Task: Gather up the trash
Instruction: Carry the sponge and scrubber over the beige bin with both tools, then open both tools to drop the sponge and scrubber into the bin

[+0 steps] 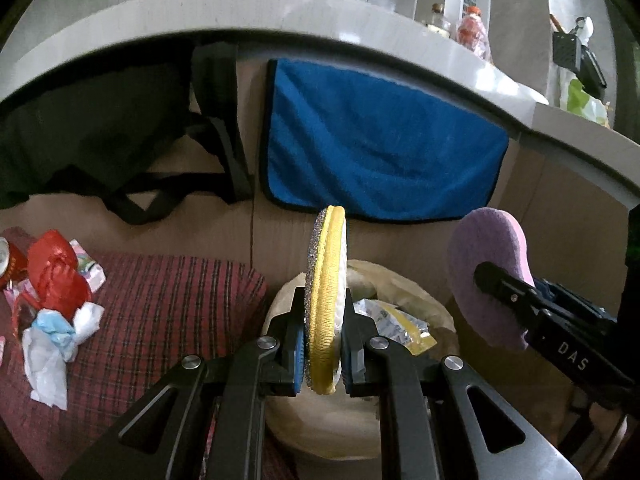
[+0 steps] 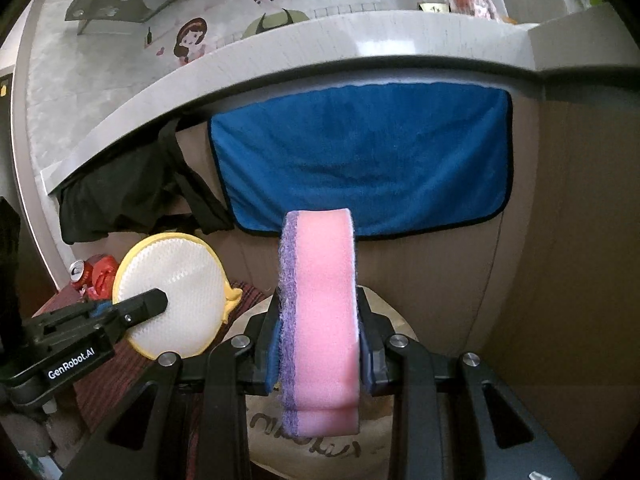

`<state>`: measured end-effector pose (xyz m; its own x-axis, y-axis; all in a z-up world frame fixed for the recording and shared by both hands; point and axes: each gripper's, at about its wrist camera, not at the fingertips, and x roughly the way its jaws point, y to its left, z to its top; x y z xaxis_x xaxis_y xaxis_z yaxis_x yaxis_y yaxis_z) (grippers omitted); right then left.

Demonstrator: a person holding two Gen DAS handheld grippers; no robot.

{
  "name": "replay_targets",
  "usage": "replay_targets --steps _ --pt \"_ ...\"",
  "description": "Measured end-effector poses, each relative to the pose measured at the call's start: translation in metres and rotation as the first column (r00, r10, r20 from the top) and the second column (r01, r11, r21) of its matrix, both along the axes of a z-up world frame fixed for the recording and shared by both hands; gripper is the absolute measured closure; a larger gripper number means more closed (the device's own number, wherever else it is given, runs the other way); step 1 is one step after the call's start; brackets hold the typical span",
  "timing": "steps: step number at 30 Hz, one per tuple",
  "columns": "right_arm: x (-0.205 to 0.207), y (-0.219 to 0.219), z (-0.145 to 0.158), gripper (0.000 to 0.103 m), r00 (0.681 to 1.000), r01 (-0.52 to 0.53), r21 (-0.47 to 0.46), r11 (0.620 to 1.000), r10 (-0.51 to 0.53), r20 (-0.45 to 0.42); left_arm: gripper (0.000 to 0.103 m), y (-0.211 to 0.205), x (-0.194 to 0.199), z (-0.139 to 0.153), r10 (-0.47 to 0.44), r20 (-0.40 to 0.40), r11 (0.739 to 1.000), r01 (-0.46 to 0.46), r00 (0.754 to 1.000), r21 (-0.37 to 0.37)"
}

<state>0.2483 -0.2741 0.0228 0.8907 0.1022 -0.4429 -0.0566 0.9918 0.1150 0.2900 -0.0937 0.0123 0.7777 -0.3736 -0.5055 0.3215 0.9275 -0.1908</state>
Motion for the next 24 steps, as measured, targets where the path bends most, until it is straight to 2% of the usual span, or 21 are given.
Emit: replay_targets --steps 9,11,12,14,16,19,24 --pt "0.022 -0.007 -0.013 0.075 0.999 0.01 0.02 1.0 -0.009 -0.039 0.089 -0.007 0.027 -0.016 -0.029 -0.066 0.999 0.027 0.997 -0.024" --pt "0.027 -0.01 -0.016 0.072 0.999 0.01 0.027 1.0 -0.009 -0.043 0.088 -0.008 0.038 -0.024 -0.054 -0.096 0.998 0.05 0.994 -0.039" --pt "0.029 -0.011 -0.019 0.072 0.999 0.006 0.027 1.0 -0.005 -0.045 0.086 -0.01 0.042 -0.028 -0.077 -0.115 0.996 0.072 0.99 -0.05" --pt "0.04 -0.012 -0.03 0.058 0.996 -0.001 0.012 1.0 0.002 -0.088 0.076 -0.01 0.052 -0.039 -0.119 -0.169 0.991 0.106 0.978 -0.081" --pt "0.046 -0.013 -0.042 0.058 0.992 -0.009 0.028 1.0 0.013 -0.125 0.069 -0.006 0.057 -0.045 -0.12 -0.196 0.99 0.103 0.973 -0.098" --pt "0.044 -0.015 -0.051 0.058 0.99 0.006 0.045 0.999 0.001 -0.138 0.065 0.0 0.056 -0.044 -0.11 -0.188 0.991 0.093 0.976 -0.1" --pt "0.04 -0.016 -0.045 0.058 0.992 0.028 0.057 0.998 -0.021 -0.126 0.065 0.018 0.049 -0.036 -0.081 -0.164 0.992 0.063 0.983 -0.114"
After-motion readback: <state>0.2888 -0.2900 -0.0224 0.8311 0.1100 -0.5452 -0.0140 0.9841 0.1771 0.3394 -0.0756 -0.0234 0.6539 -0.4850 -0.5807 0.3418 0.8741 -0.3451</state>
